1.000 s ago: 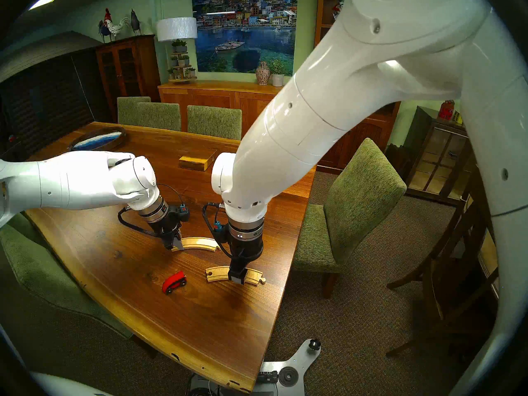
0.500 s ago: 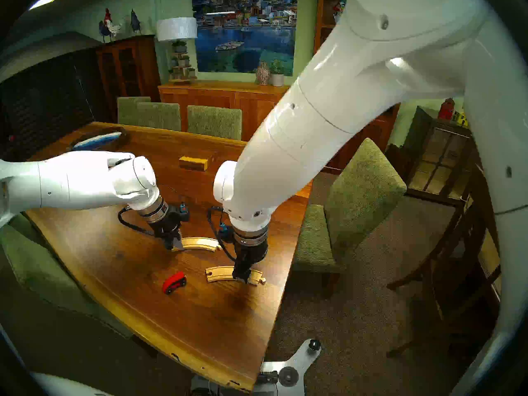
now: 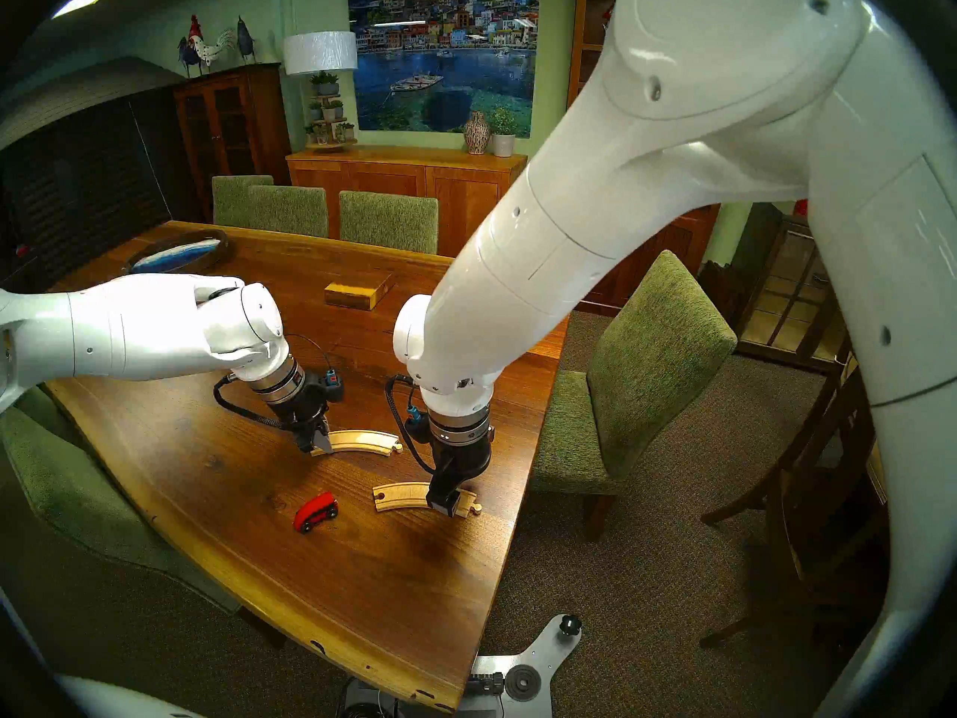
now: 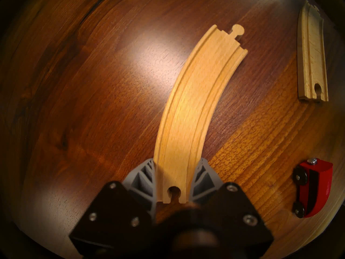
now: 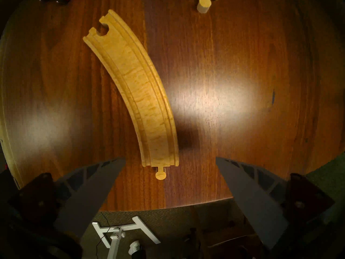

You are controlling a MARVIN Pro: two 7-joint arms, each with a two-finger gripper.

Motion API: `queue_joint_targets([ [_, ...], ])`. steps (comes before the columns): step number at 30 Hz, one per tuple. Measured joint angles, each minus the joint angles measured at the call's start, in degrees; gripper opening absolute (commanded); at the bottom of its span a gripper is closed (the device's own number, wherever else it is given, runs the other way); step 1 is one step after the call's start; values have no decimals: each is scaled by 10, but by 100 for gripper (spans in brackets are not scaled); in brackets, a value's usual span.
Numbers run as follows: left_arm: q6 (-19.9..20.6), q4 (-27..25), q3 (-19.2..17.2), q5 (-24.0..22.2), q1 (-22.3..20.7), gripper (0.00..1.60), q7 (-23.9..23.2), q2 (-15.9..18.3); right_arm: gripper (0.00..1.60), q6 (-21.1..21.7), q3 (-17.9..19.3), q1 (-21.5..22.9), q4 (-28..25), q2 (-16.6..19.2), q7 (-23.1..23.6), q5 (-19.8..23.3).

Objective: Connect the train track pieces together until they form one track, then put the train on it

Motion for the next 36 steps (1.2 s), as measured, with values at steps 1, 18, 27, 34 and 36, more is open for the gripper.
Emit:
queue_joint_targets([
  [1,0,0,0,0,0,0,0,0,160,0,-1,-3,2,0,4,-1],
  [18,0,0,0,0,0,0,1,0,160,-70,-2,-13,-7,22,61,-66],
  [27,0,0,0,0,0,0,1,0,160,-91,-16,-35,8,22,65,-78],
  [34,0,0,0,0,0,0,1,0,160,-96,-21,-42,13,22,61,-79],
  [36,0,0,0,0,0,0,1,0,160,-97,-21,-42,13,21,59,-79],
])
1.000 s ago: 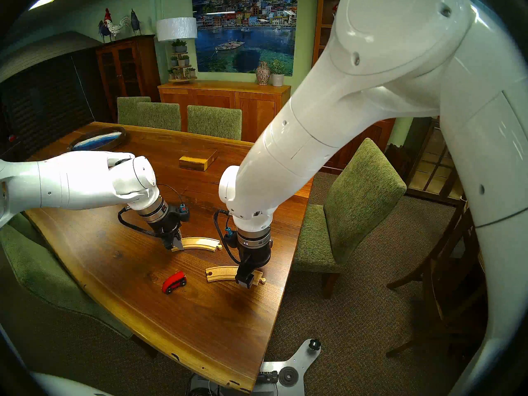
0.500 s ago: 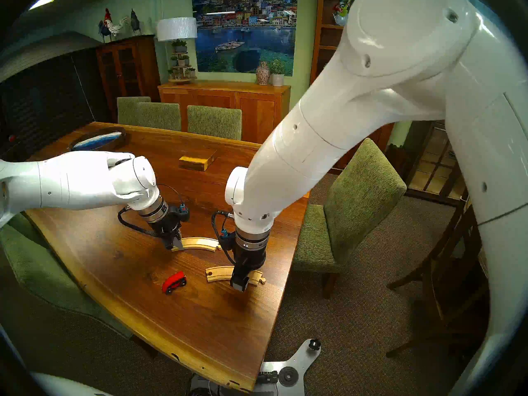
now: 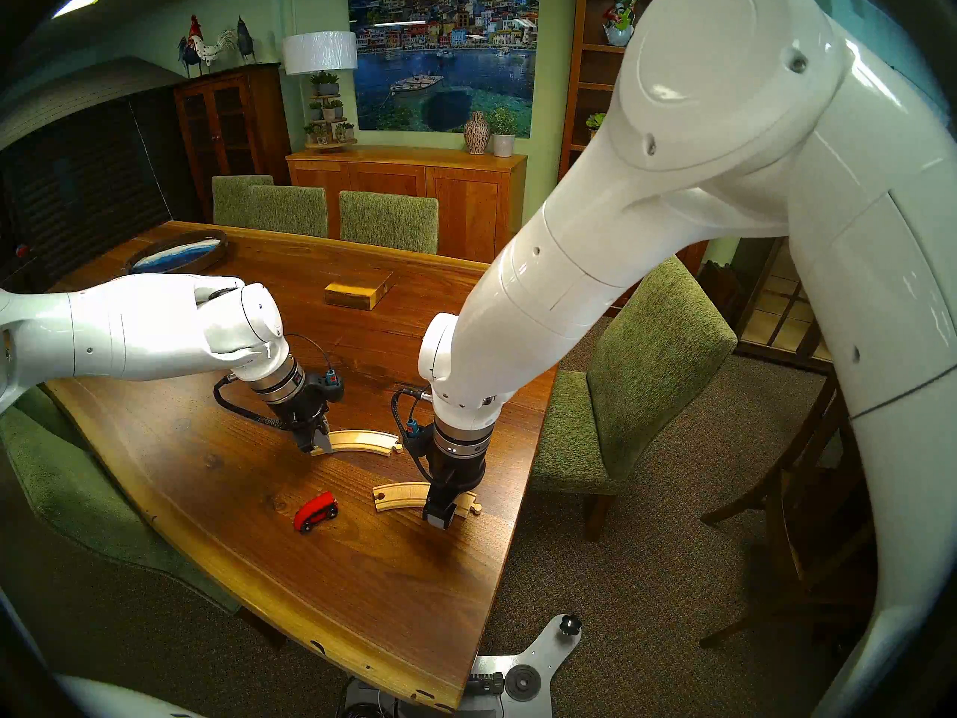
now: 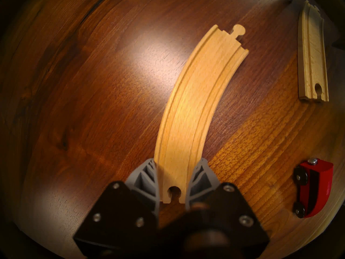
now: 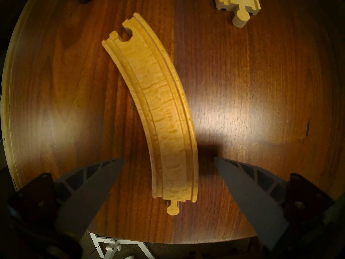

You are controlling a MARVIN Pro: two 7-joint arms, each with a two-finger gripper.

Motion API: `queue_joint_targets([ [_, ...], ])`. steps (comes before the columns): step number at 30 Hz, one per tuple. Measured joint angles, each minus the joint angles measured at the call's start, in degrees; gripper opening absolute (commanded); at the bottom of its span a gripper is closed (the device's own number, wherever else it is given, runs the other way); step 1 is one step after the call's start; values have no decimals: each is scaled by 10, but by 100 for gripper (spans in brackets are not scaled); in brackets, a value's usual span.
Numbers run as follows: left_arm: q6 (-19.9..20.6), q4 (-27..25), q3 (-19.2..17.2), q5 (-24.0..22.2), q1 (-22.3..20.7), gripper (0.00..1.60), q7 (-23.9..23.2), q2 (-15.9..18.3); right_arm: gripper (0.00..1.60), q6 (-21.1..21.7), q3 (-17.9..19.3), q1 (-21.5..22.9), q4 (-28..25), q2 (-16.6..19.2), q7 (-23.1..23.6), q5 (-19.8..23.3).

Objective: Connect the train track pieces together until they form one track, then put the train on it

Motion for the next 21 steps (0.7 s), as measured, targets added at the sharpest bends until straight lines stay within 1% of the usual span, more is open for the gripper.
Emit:
queue_joint_targets([
  [9,0,0,0,0,0,0,0,0,159,3,0,-4,7,-8,-7,5],
  [10,0,0,0,0,0,0,0,0,132,4,0,-5,9,-9,-7,7],
  [11,0,0,0,0,0,0,0,0,115,7,1,-6,12,-11,-7,10],
  [12,0,0,0,0,0,0,0,0,78,9,1,-7,14,-12,-7,12],
  [14,0,0,0,0,0,0,0,0,55,13,2,-8,19,-15,-7,16],
  [15,0,0,0,0,0,0,0,0,50,13,2,-8,23,-16,-7,17],
  [17,0,0,0,0,0,0,0,0,19,16,4,-9,29,-19,-7,21],
  [18,0,0,0,0,0,0,0,0,0,17,4,-9,30,-20,-7,22],
  [21,0,0,0,0,0,0,0,0,0,20,3,-7,32,-23,-5,24],
])
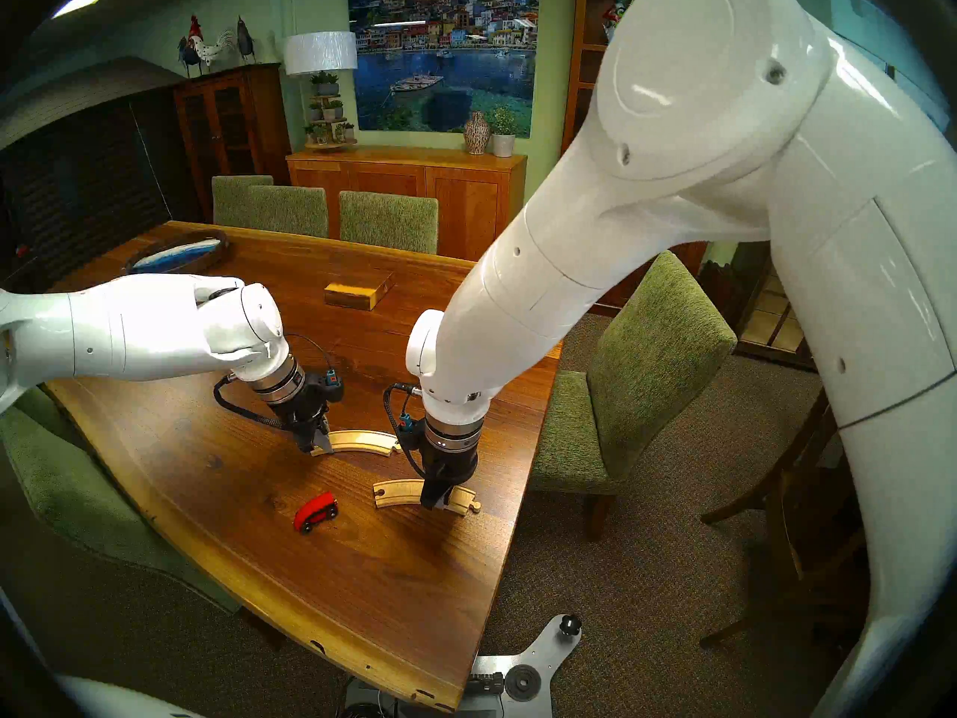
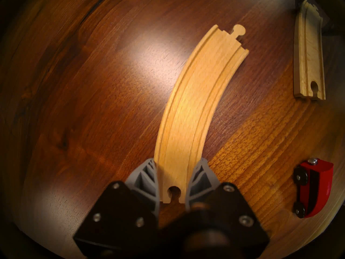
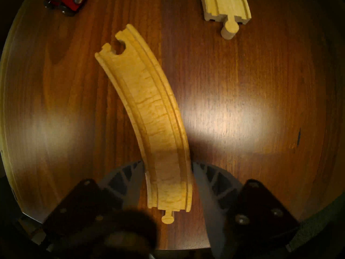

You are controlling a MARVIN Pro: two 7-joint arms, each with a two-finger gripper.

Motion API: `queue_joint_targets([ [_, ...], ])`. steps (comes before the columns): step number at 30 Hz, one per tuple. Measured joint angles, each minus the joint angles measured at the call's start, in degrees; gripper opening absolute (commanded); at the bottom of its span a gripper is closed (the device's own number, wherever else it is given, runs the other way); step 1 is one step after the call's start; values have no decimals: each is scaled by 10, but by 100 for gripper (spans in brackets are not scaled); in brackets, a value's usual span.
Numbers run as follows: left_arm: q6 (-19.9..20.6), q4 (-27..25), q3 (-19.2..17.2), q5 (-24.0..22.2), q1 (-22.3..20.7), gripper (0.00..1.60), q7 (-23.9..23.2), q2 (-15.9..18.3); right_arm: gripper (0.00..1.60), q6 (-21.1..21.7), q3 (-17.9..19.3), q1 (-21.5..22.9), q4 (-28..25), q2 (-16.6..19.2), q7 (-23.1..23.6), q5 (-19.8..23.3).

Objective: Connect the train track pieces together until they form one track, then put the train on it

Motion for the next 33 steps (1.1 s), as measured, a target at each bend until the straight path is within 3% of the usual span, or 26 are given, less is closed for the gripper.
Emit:
queue_joint_targets([
  [13,0,0,0,0,0,0,0,0,0,-5,-2,10,-16,-8,-8,1],
  [21,0,0,0,0,0,0,0,0,0,-36,-7,24,-53,11,-15,0],
  [33,0,0,0,0,0,0,0,0,0,-29,-4,41,-60,26,-9,31],
])
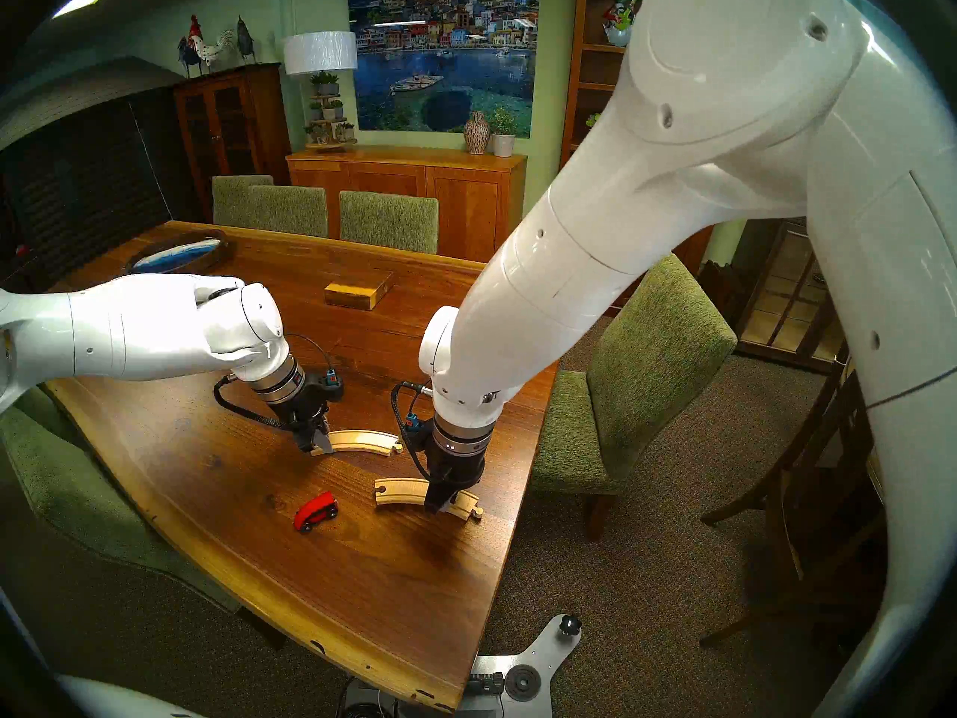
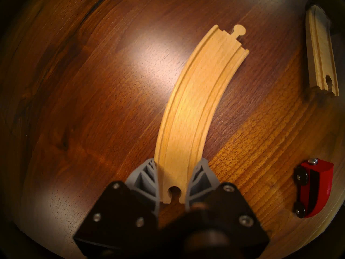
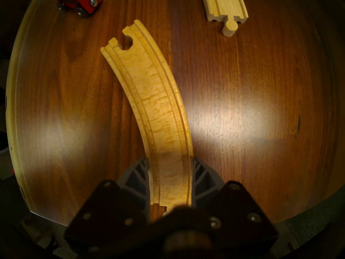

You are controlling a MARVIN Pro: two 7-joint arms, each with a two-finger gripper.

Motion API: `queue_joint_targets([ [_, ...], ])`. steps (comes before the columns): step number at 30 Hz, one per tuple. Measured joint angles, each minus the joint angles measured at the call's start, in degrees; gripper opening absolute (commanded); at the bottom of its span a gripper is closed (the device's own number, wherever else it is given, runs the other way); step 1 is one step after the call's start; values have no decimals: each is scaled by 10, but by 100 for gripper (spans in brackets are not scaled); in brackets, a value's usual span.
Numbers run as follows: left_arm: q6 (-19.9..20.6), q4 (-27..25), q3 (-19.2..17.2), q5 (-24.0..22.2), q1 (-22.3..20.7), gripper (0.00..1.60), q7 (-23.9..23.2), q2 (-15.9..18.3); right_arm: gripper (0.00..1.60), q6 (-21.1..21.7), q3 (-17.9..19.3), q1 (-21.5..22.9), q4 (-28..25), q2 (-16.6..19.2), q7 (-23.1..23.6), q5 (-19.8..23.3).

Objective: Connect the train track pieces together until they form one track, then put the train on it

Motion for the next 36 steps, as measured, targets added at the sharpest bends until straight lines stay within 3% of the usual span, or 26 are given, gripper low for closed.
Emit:
queue_joint_targets([
  [13,26,-16,-1,-5,-2,0,8,5,0,54,0,2,39,-2,12,48],
  [21,59,-23,-4,-24,-2,0,17,7,0,74,-1,-4,63,-7,15,66],
  [36,84,-22,-4,-41,-4,0,12,9,0,108,-9,-30,110,-23,-3,110],
])
